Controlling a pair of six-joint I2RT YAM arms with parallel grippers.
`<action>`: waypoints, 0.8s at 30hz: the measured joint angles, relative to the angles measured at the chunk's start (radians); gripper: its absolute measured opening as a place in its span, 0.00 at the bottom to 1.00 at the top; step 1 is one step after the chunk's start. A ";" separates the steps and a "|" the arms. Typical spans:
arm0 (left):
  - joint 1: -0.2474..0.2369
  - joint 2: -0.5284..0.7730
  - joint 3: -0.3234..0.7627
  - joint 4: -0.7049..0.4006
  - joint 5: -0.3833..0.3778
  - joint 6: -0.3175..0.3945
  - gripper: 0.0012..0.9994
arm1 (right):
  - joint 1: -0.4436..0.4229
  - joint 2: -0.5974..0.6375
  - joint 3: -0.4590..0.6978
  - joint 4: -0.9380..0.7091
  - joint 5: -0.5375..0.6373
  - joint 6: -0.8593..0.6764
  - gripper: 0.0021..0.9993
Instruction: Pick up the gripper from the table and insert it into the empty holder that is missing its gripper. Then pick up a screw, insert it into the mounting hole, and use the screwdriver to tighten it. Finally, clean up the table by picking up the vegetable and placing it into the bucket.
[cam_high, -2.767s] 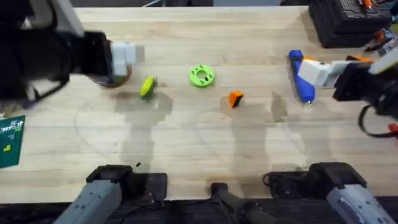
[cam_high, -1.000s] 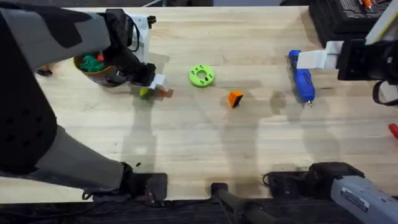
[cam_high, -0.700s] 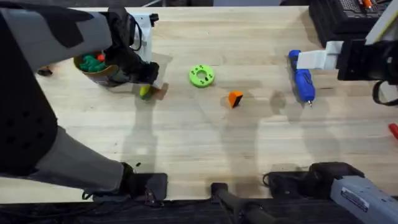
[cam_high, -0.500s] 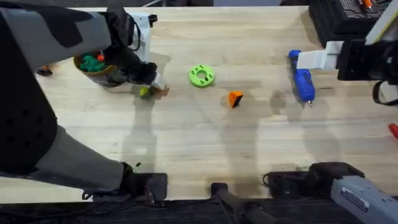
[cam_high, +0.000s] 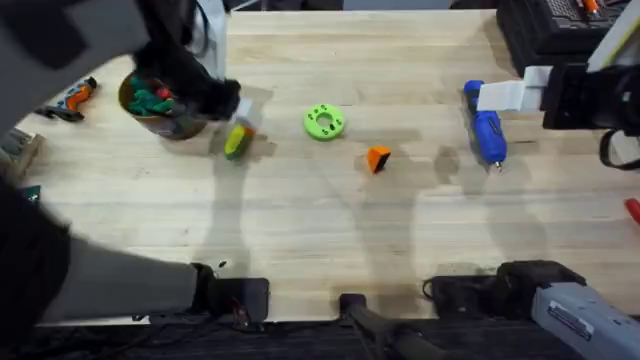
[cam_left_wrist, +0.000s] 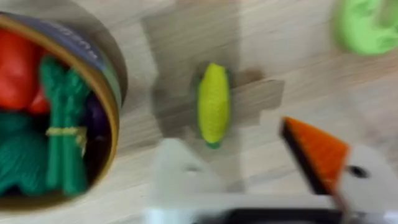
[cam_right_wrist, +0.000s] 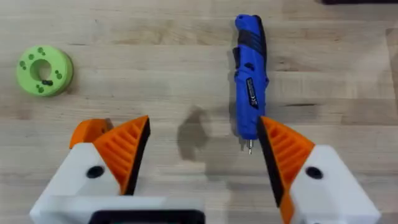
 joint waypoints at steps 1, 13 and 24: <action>0.000 -0.036 0.011 -0.010 0.014 -0.003 0.75 | 0.000 0.000 0.000 0.000 0.000 0.000 0.99; 0.000 -0.524 0.049 0.008 0.202 -0.021 0.99 | 0.000 0.000 0.000 0.000 0.000 0.000 0.99; 0.000 -0.672 0.050 -0.051 0.304 -0.026 0.99 | 0.000 0.000 0.000 0.000 0.000 0.000 0.99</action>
